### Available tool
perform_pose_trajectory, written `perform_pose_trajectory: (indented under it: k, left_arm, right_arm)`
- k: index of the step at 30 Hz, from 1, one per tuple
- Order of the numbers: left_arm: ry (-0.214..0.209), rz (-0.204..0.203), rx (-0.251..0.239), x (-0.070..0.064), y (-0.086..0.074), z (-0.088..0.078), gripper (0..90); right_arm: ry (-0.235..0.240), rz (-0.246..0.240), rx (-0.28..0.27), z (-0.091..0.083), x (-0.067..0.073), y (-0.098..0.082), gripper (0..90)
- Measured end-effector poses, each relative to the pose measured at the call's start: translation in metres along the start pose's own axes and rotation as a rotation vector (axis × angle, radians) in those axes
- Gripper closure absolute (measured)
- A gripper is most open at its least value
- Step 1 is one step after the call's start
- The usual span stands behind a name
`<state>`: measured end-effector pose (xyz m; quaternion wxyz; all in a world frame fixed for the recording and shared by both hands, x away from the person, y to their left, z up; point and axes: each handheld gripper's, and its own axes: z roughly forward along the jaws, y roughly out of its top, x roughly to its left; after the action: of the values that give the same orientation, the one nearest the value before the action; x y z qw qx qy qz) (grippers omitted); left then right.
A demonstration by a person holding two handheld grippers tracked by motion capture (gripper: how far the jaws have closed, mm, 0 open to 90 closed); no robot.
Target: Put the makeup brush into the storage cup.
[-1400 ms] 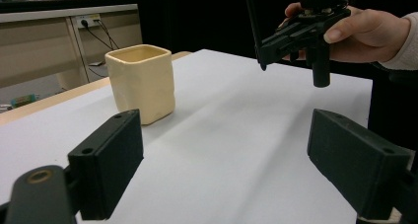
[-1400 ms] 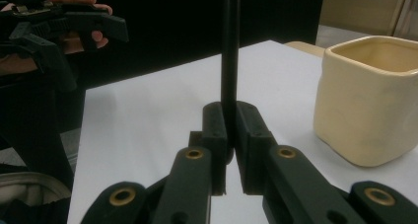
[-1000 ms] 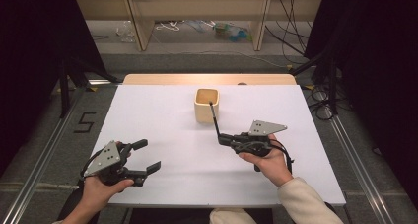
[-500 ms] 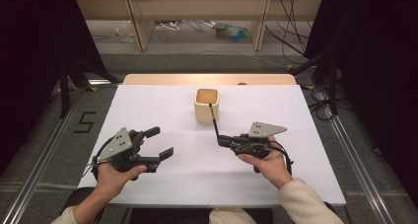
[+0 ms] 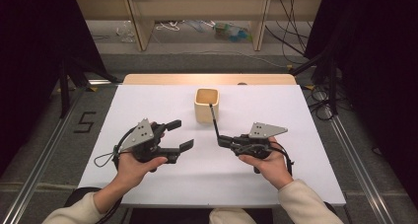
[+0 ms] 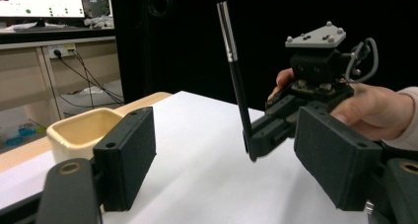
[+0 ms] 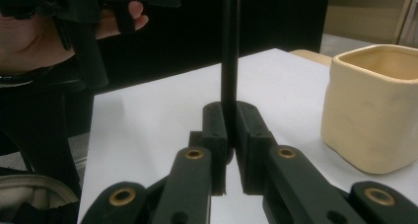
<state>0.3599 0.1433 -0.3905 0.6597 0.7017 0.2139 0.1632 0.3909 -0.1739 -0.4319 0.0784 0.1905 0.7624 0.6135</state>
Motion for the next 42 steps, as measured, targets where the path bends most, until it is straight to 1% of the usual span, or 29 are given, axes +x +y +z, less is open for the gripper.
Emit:
perform_pose_trajectory:
  k: [1, 2, 3, 4, 5, 6, 7, 8, 9, 12, 13, 15, 16, 17, 18, 19, 21, 23, 24, 27, 28, 29, 30, 32, 33, 34, 35, 37, 42]
  left_arm:
    - [-0.005, 0.001, -0.001, 0.000, 0.001, 0.004, 26.1]
    - [-0.008, 0.002, -0.002, -0.001, 0.002, 0.007, 26.1]
    - [-0.015, 0.003, -0.002, -0.001, 0.003, 0.010, 28.1]
    - [-0.026, 0.000, -0.002, -0.002, 0.004, 0.017, 29.2]
    - [-0.026, 0.000, -0.002, -0.002, 0.004, 0.017, 30.6]
    - [-0.032, -0.003, -0.003, -0.003, 0.004, 0.021, 30.6]
    - [-0.038, -0.011, -0.005, -0.004, 0.003, 0.027, 33.9]
    - [-0.039, -0.008, -0.005, -0.004, 0.003, 0.030, 35.0]
    - [-0.039, -0.008, -0.005, -0.004, 0.003, 0.030, 35.8]
    - [-0.048, -0.017, -0.002, -0.005, 0.003, 0.038, 36.8]
    - [-0.048, -0.020, -0.005, -0.006, 0.004, 0.042, 38.6]
    - [-0.049, -0.021, -0.007, -0.005, 0.004, 0.044, 39.4]
    - [-0.050, -0.025, -0.010, -0.005, 0.005, 0.046, 42.3]
    - [-0.052, -0.024, -0.013, -0.005, 0.006, 0.047, 43.8]
    - [-0.050, -0.036, -0.018, -0.006, 0.007, 0.049, 43.8]
    - [-0.053, -0.033, -0.028, -0.005, 0.009, 0.051, 46.4]
    - [-0.052, -0.041, -0.036, -0.005, 0.010, 0.053, 49.6]
    - [-0.055, -0.047, -0.039, -0.005, 0.010, 0.054, 51.8]
    - [-0.057, -0.051, -0.038, -0.005, 0.010, 0.056, 52.8]
    - [-0.060, -0.059, -0.039, -0.005, 0.009, 0.057, 55.5]
    - [-0.063, -0.054, -0.038, -0.006, 0.009, 0.058, 55.5]
    - [-0.065, -0.054, -0.039, -0.006, 0.009, 0.058, 57.4]
    - [-0.065, -0.054, -0.039, -0.006, 0.008, 0.058, 57.4]
    - [-0.069, -0.056, -0.038, -0.006, 0.007, 0.059, 61.1]
    - [-0.069, -0.056, -0.038, -0.006, 0.007, 0.059, 62.3]
    - [-0.070, -0.054, -0.039, -0.006, 0.007, 0.060, 63.7]
    - [-0.071, -0.051, -0.037, -0.007, 0.007, 0.060, 64.9]
    - [-0.074, -0.042, -0.035, -0.007, 0.006, 0.061, 67.0]
    - [-0.068, -0.045, -0.032, -0.006, 0.004, 0.062, 70.9]
  right_arm:
    - [0.006, 0.001, -0.017, 0.001, 0.000, 0.000, 84.6]
    - [0.006, 0.001, -0.017, 0.001, 0.000, 0.000, 84.6]
    - [-0.001, 0.001, -0.006, 0.000, 0.000, 0.000, 84.6]
    - [0.000, -0.001, -0.003, 0.000, 0.000, 0.000, 84.6]
    - [0.000, -0.001, -0.003, 0.000, 0.000, 0.000, 84.6]
    - [0.001, 0.000, -0.003, 0.000, 0.000, 0.000, 84.6]
    - [0.000, 0.002, -0.008, 0.001, 0.000, 0.000, 84.6]
    - [0.010, 0.004, -0.016, 0.001, 0.000, 0.000, 84.6]
    - [0.010, 0.004, -0.016, 0.001, 0.000, 0.000, 84.6]
    - [0.007, -0.002, -0.009, 0.001, 0.001, 0.000, 84.6]
    - [0.011, -0.004, -0.008, 0.001, 0.001, 0.000, 84.6]
    - [0.011, -0.001, -0.006, 0.002, 0.001, 0.000, 84.6]
    - [0.008, -0.001, -0.003, 0.002, 0.002, 0.000, 84.6]
    - [0.009, -0.002, -0.004, 0.002, 0.001, 0.000, 84.6]
    - [0.009, -0.002, -0.004, 0.002, 0.001, 0.000, 84.6]
    - [0.008, -0.003, -0.002, 0.002, 0.001, 0.000, 84.6]
    - [0.005, -0.009, -0.003, 0.002, 0.001, 0.000, 84.6]
    - [0.002, -0.009, 0.002, 0.002, 0.002, -0.001, 84.6]
    - [-0.005, -0.010, -0.007, 0.003, 0.002, -0.001, 84.6]
    - [-0.005, -0.009, -0.004, 0.003, 0.002, -0.001, 84.6]
    - [-0.005, -0.009, -0.004, 0.003, 0.002, -0.001, 84.6]
    - [-0.001, -0.009, 0.013, 0.002, 0.001, -0.001, 84.6]
    - [-0.001, -0.009, 0.013, 0.002, 0.001, -0.001, 84.6]
    - [-0.002, -0.008, 0.006, 0.003, 0.002, -0.001, 84.6]
    - [0.008, -0.008, -0.004, 0.004, 0.001, -0.001, 84.6]
    - [0.005, -0.009, -0.005, 0.004, 0.002, -0.001, 84.6]
    - [0.013, -0.008, -0.010, 0.005, 0.002, -0.001, 84.6]
    - [0.011, -0.012, -0.002, 0.004, 0.002, -0.001, 84.6]
    - [0.010, -0.015, -0.002, 0.005, 0.002, -0.002, 84.6]
